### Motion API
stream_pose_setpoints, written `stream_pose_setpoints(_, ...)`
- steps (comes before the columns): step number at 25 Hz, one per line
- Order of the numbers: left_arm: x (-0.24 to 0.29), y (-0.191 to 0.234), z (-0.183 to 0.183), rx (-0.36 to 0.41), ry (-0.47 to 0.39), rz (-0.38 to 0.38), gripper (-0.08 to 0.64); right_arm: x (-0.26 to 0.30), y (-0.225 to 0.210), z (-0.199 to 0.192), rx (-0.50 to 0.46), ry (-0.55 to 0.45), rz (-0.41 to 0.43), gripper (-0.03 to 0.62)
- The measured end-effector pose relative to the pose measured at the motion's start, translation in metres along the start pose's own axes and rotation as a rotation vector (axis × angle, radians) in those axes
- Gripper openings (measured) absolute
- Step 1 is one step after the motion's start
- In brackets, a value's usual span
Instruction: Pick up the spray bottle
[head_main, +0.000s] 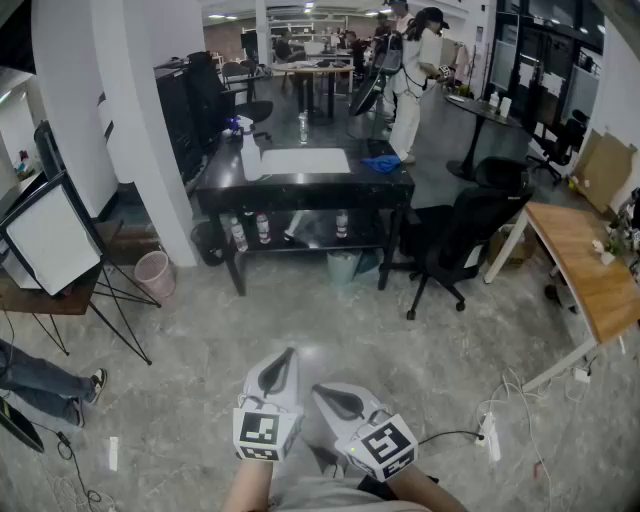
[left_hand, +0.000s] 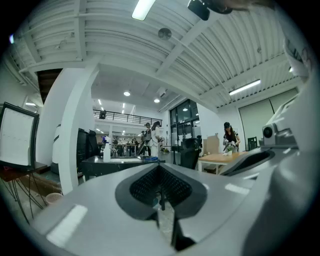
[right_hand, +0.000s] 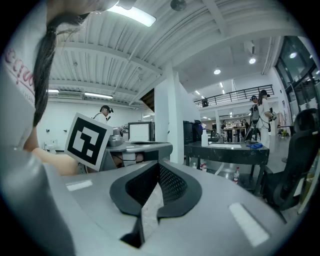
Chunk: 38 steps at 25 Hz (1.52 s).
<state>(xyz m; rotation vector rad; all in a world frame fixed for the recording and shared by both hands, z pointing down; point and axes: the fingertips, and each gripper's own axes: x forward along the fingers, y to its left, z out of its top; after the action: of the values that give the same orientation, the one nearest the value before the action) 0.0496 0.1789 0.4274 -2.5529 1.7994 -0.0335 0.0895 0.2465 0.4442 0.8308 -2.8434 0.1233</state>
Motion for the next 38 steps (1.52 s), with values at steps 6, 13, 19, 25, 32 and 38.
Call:
stream_pose_setpoints(6, -0.003, -0.007, 0.014, 0.006, -0.026, 0.003, 0.0, -0.009, -0.001, 0.011, -0.007, -0.027, -0.008, 0.002)
stream_pose_setpoints(13, 0.002, -0.006, 0.014, 0.023, -0.025, -0.01, 0.0, 0.0, -0.002, 0.016, -0.017, -0.052, 0.008, 0.002)
stream_pose_setpoints(19, 0.013, 0.01, 0.013, 0.023, -0.018, -0.008, 0.0, 0.02, -0.011, 0.015, -0.007, -0.046, 0.015, 0.002)
stream_pose_setpoints(25, 0.04, 0.045, 0.012, 0.007, -0.009, -0.007, 0.0, 0.06, -0.031, 0.019, 0.019, -0.032, 0.021, 0.002)
stream_pose_setpoints(32, 0.085, 0.092, 0.013, -0.016, -0.016, 0.002, 0.0, 0.109, -0.06, 0.026, 0.026, -0.006, 0.009, 0.002)
stream_pose_setpoints(38, 0.117, 0.129, 0.016, -0.019, -0.022, -0.004, 0.0, 0.154, -0.089, 0.039, 0.025, 0.002, -0.007, 0.002)
